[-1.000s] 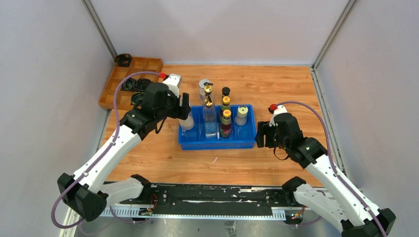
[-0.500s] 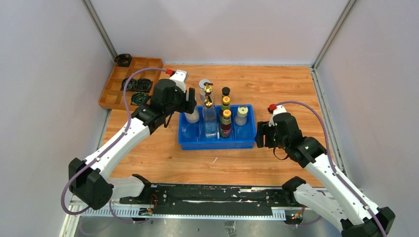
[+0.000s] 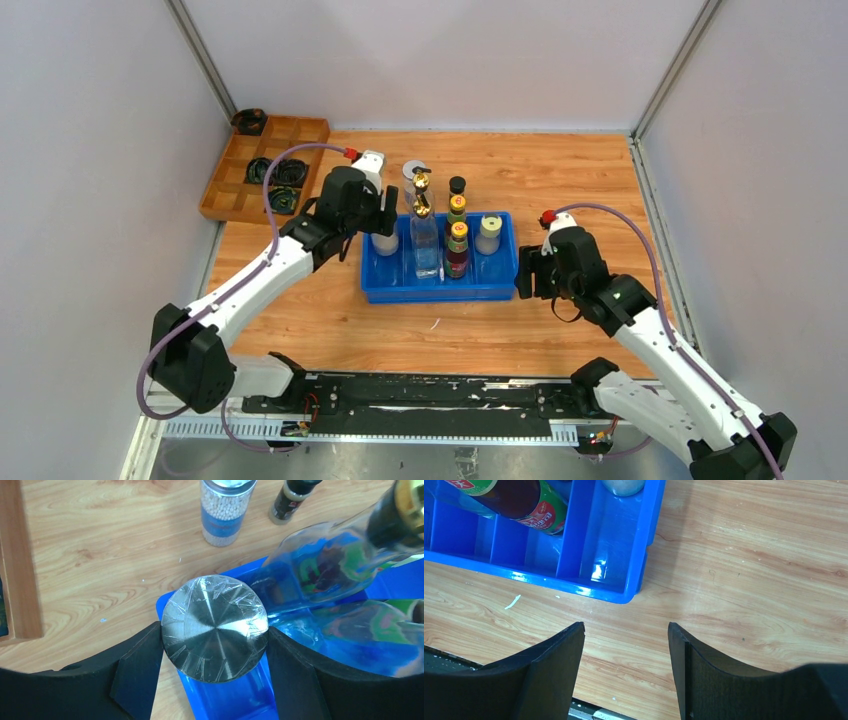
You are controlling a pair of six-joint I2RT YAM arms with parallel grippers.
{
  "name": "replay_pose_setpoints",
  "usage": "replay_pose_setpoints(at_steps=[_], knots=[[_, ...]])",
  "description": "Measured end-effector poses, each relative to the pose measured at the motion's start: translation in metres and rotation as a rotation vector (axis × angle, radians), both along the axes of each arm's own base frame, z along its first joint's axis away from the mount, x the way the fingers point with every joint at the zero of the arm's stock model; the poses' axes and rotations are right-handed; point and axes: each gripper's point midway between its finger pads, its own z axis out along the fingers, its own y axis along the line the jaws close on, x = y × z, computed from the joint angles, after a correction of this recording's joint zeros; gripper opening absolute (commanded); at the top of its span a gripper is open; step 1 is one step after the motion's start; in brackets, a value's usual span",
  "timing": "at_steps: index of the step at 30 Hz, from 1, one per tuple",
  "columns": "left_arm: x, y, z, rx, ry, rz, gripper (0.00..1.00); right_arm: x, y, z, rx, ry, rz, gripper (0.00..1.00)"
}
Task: Organize the condiment bottles
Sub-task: Place the bottle in the storage box.
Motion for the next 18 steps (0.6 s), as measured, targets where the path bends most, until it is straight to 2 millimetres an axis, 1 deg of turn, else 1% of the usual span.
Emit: replay_pose_setpoints(at_steps=[7,10,14,18], knots=[[0.002,0.001,-0.027,0.026,0.039,0.015,0.68,0.002,0.001,-0.001,-0.002,0.001,0.001,0.67],[0.005,0.000,-0.036,0.030,0.050,0.016,0.69,0.002,0.001,-0.002,-0.007,0.002,0.005,0.67],[0.009,-0.003,-0.037,0.021,0.043,0.019,0.70,0.002,0.001,-0.002,-0.011,0.000,0.008,0.67],[0.010,-0.004,-0.038,0.014,0.045,0.024,0.75,0.002,0.001,-0.002,-0.012,-0.001,0.010,0.67]])
